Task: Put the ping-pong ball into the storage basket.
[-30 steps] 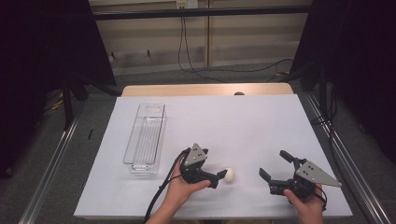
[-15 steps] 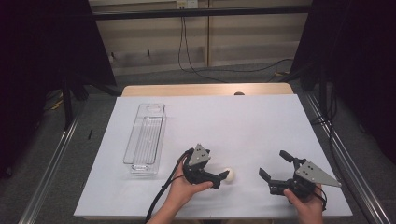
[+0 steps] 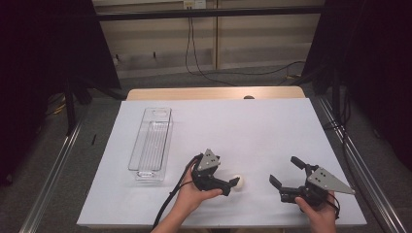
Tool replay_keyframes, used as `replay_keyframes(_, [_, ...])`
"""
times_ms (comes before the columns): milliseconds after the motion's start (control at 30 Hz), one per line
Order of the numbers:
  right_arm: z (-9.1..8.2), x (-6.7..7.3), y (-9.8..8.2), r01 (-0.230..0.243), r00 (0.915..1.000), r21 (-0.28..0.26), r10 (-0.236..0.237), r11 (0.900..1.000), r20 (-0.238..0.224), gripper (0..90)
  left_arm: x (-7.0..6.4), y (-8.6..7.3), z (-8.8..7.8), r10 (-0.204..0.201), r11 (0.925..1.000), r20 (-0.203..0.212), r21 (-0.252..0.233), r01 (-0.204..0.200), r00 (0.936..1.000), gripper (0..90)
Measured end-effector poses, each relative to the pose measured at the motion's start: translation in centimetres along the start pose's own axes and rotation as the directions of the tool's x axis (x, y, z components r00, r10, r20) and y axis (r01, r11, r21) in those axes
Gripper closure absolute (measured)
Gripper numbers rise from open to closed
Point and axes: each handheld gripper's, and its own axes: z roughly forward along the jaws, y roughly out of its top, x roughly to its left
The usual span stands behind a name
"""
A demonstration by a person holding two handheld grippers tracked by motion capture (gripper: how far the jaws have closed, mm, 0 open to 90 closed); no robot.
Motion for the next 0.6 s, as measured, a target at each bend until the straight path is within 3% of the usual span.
replay_keyframes(233, [0.05,-0.02,-0.01,0.003,1.0000,0.001,-0.003,1.000,0.000,2.0,-0.25,0.08,0.39,-0.011,0.9999,-0.003,0.013,0.011,0.9999,2.7])
replay_keyframes(600, [0.03,-0.03,0.02,0.000,1.0000,0.001,0.000,1.000,0.000,2.0,-0.66,0.00,1.02,0.017,0.9989,0.011,0.044,-0.017,0.9998,3.4])
